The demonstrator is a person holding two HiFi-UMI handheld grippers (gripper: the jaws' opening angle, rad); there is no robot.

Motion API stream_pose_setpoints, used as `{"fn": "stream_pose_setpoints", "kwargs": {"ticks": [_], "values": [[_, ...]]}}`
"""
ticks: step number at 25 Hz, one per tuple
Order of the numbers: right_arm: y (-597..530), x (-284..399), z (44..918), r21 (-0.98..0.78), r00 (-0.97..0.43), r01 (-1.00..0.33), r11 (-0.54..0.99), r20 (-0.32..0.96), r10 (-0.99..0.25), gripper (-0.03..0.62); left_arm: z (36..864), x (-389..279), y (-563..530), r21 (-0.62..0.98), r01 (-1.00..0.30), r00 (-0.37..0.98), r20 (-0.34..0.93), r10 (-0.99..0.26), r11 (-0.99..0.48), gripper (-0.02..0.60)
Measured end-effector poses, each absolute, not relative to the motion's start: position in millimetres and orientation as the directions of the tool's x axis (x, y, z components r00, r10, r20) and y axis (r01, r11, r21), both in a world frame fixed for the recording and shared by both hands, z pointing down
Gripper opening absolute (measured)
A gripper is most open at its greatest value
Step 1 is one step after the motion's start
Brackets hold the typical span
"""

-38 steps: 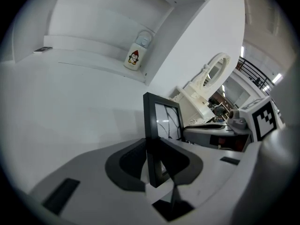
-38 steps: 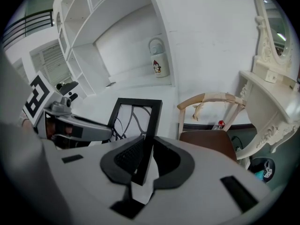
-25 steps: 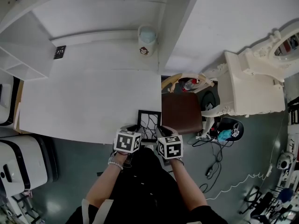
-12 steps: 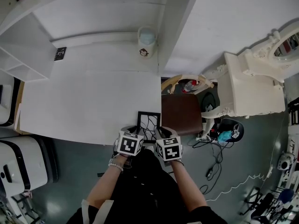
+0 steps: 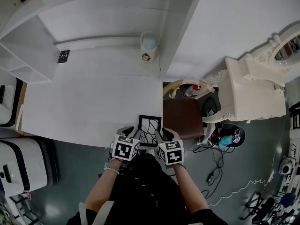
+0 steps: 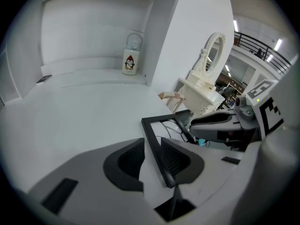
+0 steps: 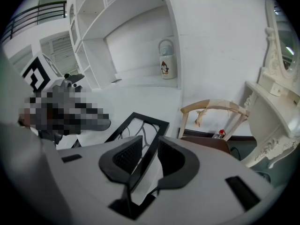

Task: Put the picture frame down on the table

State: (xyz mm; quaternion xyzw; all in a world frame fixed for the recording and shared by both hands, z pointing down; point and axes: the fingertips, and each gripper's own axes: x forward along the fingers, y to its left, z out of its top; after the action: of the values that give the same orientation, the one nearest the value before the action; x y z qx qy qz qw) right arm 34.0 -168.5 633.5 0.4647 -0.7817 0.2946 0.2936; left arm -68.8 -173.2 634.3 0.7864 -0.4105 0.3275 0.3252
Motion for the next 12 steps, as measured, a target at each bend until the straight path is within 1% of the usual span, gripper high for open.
{"fn": "stream_pose_setpoints", "kwargs": {"ticks": [2, 7, 8, 10, 12], "values": [[-173.8, 35.0, 621.4, -0.164, -0.389, -0.902, 0.400, 0.712, -0.584, 0.089, 623.7, -72.3, -178.2, 0.235, -0.861, 0.450, 0.763, -0.463, -0.450, 0.107], [-187.9, 31.6, 583.4, -0.130, -0.395, -0.902, 0.412, 0.636, -0.663, 0.082, 590.3, -74.3, -192.3, 0.192, -0.863, 0.454, 0.700, -0.550, -0.468, 0.015], [-190.2, 31.6, 575.2, -0.123, -0.393, -0.903, 0.411, 0.620, -0.679, 0.057, 582.5, -73.3, -194.4, 0.187, -0.861, 0.460, 0.685, -0.565, -0.474, 0.002], [-194.6, 32.5, 558.6, -0.106, -0.389, -0.906, 0.409, 0.589, -0.709, 0.002, 566.3, -69.8, -198.3, 0.185, -0.853, 0.479, 0.650, -0.590, -0.488, 0.002], [-198.8, 32.9, 541.8, -0.094, -0.393, -0.906, 0.413, 0.554, -0.734, 0.002, 549.9, -66.3, -202.2, 0.189, -0.843, 0.501, 0.614, -0.610, -0.503, 0.002]]}}
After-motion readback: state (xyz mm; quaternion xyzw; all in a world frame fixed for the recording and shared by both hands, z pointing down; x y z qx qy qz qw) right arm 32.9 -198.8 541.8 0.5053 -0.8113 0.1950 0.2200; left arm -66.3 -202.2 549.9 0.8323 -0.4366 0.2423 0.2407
